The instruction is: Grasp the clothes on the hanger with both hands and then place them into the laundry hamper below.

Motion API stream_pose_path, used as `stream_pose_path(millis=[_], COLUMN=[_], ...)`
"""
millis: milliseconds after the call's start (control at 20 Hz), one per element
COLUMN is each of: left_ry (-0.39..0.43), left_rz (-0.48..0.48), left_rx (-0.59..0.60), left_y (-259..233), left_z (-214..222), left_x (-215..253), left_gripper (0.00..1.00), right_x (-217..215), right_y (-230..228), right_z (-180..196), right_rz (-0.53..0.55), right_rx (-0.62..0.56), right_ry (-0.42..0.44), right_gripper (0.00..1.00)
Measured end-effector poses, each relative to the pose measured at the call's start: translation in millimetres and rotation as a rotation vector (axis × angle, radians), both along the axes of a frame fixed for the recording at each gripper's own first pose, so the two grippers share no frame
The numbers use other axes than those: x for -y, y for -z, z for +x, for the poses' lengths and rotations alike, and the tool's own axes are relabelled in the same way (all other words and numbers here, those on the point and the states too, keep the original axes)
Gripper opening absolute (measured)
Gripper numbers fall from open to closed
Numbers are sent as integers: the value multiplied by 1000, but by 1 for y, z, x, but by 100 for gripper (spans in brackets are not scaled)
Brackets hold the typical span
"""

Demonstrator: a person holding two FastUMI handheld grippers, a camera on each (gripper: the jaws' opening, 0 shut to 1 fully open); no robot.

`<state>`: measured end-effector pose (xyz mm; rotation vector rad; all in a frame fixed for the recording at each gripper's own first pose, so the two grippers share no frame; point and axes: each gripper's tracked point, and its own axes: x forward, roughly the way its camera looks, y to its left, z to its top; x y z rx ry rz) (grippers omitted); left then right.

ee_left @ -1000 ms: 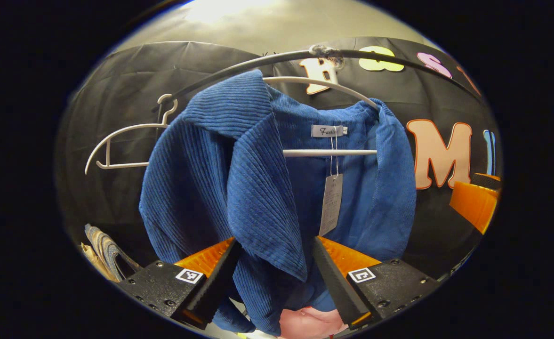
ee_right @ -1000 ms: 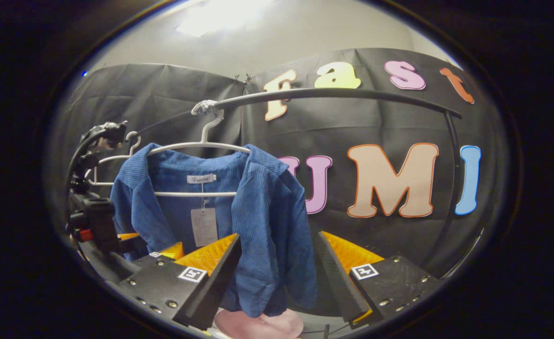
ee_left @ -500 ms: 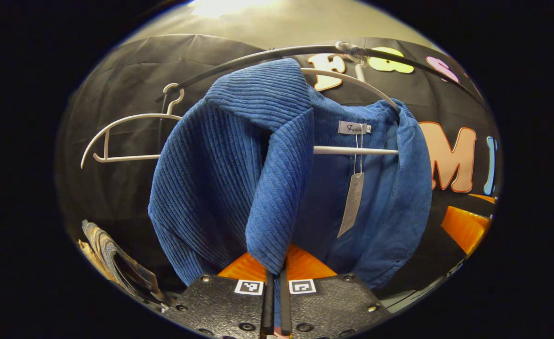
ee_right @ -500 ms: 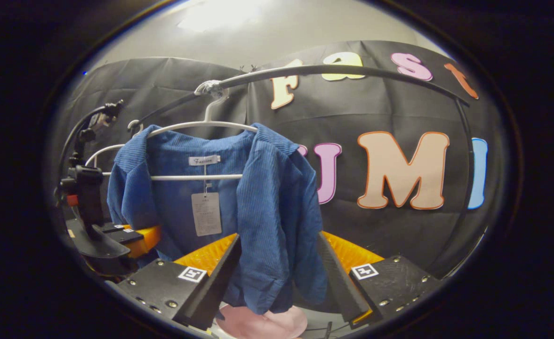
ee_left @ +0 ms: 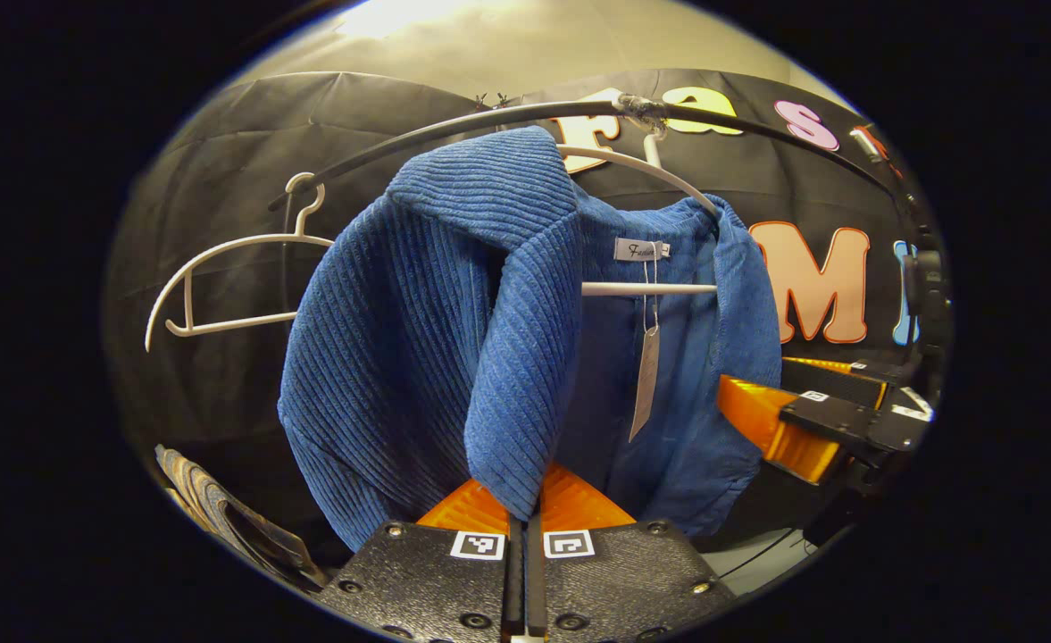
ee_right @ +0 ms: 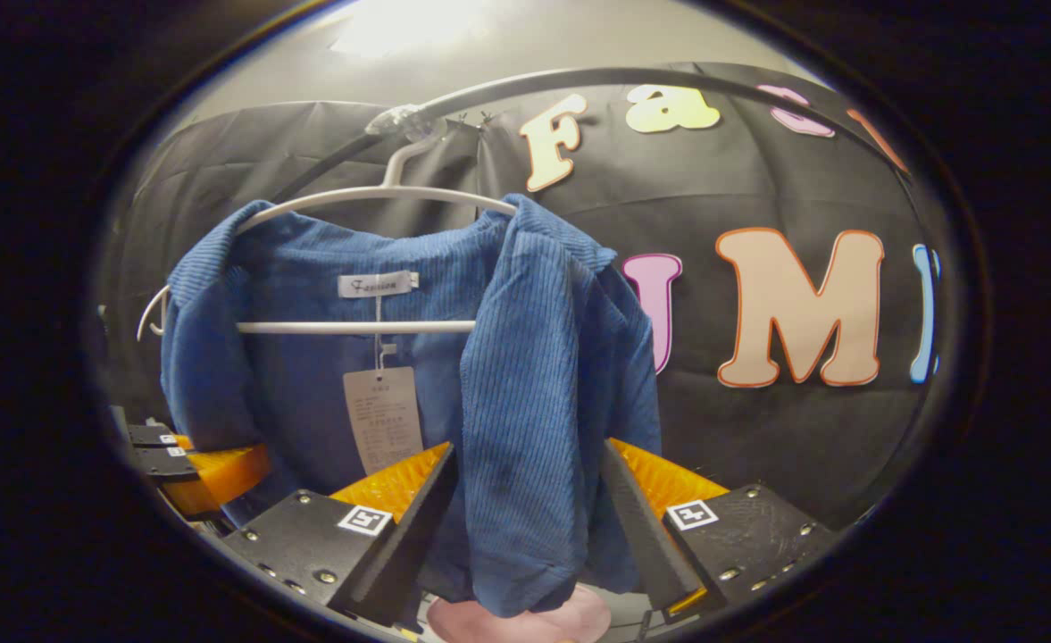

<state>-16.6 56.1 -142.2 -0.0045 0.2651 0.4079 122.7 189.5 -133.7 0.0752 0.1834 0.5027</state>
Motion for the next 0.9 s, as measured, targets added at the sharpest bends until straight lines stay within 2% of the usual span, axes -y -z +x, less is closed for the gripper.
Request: stream_pose_path(millis=[100, 150, 200, 250, 350, 400, 450, 500, 550, 600, 650, 700, 900], left_ry=[16, 22, 27, 30, 32, 30, 27, 22, 14, 7, 3, -5, -41], left_rz=[6, 9, 11, 13, 16, 16, 16, 19, 24, 31, 35, 36, 16], left_rx=[-1, -4, -3, -3, 1, 4, 7, 11, 18, 32, 45, 59, 87], left_y=[-6, -8, -11, -14, -22, -26, -29, -34, -39, -46, -52, -59, -75], left_z=[-6, -9, -11, -14, -21, -23, -27, -28, -31, -33, -34, -35, -44], left_x=[-2, -2, -2, -3, -5, -7, -9, -13, -17, -22, -25, -29, -47], left_gripper=[2, 2, 0, 2, 0, 0, 0, 0, 2, 0, 4, 0, 2], right_x=[-10, -16, -18, -20, -18, -16, -12, -7, -2, 1, 5, 11, 35], right_y=[10, 15, 19, 21, 27, 28, 28, 28, 28, 27, 25, 22, 7], right_z=[6, 8, 13, 14, 19, 19, 21, 23, 25, 27, 27, 30, 40], right_rz=[8, 3, -7, -17, -35, -44, -53, -63, -71, -76, -81, -86, -88], right_rx=[-28, -40, -44, -44, -49, -49, -48, -47, -44, -41, -35, -25, 4], right_ry=[-16, -26, -23, -16, 8, 21, 36, 52, 70, 76, 85, 102, 165], right_gripper=[96, 93, 96, 91, 73, 59, 50, 37, 19, 16, 14, 14, 14])
